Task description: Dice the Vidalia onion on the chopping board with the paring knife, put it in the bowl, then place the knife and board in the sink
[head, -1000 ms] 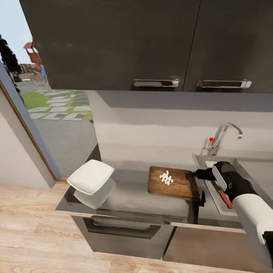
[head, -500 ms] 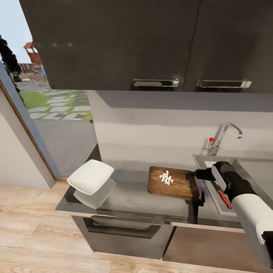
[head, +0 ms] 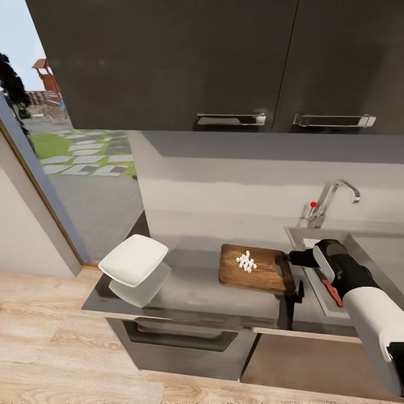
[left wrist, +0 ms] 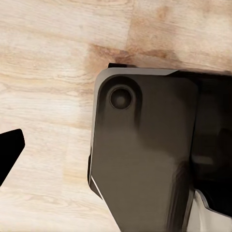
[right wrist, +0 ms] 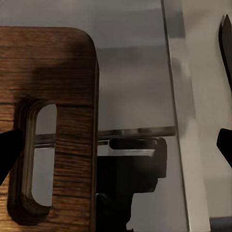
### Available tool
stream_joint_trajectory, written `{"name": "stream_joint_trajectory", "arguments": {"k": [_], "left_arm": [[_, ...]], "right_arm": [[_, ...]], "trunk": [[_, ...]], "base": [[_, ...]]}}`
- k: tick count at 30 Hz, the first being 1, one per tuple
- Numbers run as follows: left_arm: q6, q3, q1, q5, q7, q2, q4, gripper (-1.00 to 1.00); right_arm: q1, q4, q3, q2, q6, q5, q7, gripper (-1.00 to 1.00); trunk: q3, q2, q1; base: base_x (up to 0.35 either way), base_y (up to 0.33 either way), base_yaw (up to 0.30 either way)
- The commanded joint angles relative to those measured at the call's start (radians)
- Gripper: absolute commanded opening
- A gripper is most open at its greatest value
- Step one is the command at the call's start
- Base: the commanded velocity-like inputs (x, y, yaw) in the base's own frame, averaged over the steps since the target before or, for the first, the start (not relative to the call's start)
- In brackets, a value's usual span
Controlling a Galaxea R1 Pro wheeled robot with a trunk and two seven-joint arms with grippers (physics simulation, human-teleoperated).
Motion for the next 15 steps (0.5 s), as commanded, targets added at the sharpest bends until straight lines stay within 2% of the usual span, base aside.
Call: {"name": "stream_joint_trajectory", "arguments": {"k": [1, 15], "left_arm": [[-0.006, -0.009, -0.002, 0.007, 0.001, 0.0, 0.004, 1.0], [-0.007, -0.008, -0.002, 0.007, 0.001, 0.0, 0.004, 1.0]], "right_arm": [[-0.001, -0.001, 0.004, -0.001, 0.004, -0.002, 0.001, 1.0], [-0.001, 0.001, 0.004, 0.002, 0.003, -0.003, 0.002, 1.0]], "trunk": [[-0.004, -0.002, 0.001], [-0.026, -0.002, 0.001]], "base": [[0.0, 0.0, 0.0], [0.0, 0.0, 0.0]]}}
